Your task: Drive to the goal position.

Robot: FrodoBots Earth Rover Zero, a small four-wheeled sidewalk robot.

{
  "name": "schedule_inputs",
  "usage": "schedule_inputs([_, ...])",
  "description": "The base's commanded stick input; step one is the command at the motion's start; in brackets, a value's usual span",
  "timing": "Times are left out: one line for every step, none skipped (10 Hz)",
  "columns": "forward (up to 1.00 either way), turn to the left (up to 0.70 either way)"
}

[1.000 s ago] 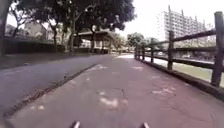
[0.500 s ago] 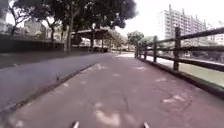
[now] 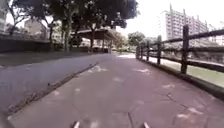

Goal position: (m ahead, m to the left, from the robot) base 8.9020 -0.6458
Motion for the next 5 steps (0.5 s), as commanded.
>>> schedule_inputs([0.70,-0.34])
schedule_inputs([0.70,-0.30])
schedule_inputs([0.70,-0.14])
schedule_inputs([0.70,0.00])
schedule_inputs([0.70,0.00])
